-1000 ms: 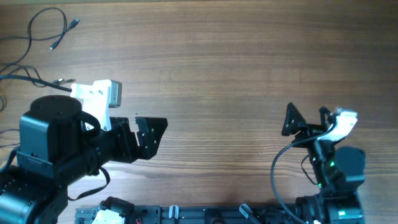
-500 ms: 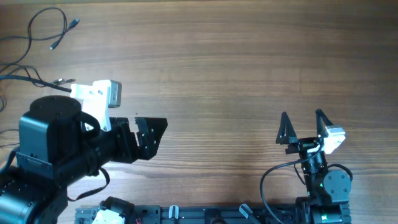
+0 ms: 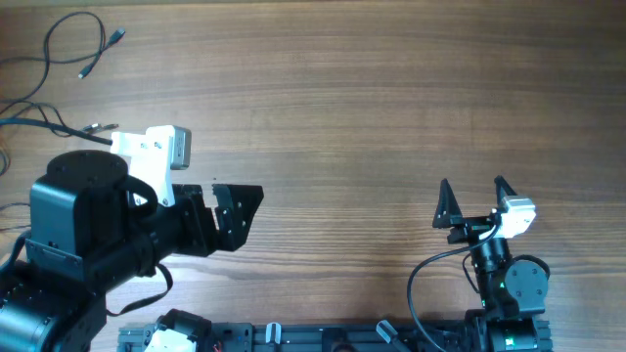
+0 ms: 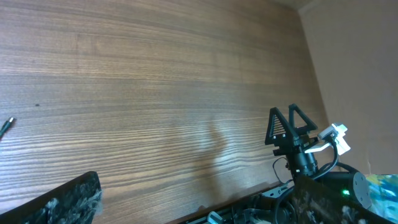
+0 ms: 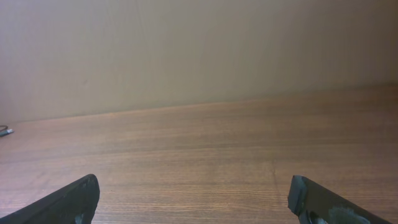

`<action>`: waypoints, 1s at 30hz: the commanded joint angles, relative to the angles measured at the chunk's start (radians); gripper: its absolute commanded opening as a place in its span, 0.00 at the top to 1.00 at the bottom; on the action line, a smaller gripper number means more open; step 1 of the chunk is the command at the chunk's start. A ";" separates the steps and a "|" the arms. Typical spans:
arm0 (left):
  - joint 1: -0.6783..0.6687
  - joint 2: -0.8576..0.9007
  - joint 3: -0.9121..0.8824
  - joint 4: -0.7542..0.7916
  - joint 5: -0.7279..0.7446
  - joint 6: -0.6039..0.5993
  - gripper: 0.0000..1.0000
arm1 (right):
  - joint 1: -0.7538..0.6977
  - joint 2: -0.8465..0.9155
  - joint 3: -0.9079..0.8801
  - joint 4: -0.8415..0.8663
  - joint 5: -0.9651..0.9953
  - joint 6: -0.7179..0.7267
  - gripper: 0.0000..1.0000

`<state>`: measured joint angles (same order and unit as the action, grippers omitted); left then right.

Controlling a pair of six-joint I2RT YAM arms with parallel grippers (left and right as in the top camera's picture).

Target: Untangle cables

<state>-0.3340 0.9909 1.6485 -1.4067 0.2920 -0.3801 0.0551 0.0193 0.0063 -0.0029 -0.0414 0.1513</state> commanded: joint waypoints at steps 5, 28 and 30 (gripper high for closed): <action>-0.003 0.000 0.003 0.003 -0.006 -0.002 0.00 | -0.003 -0.012 -0.001 0.004 -0.004 -0.018 0.00; -0.003 0.000 0.003 -0.005 -0.028 0.009 0.00 | -0.003 -0.012 -0.001 0.004 -0.004 -0.018 0.00; -0.003 0.000 0.003 -0.006 -0.028 0.009 0.00 | -0.003 -0.012 -0.001 0.004 -0.004 -0.018 0.00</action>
<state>-0.3340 0.9909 1.6489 -1.4101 0.2806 -0.3794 0.0551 0.0193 0.0063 -0.0029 -0.0414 0.1513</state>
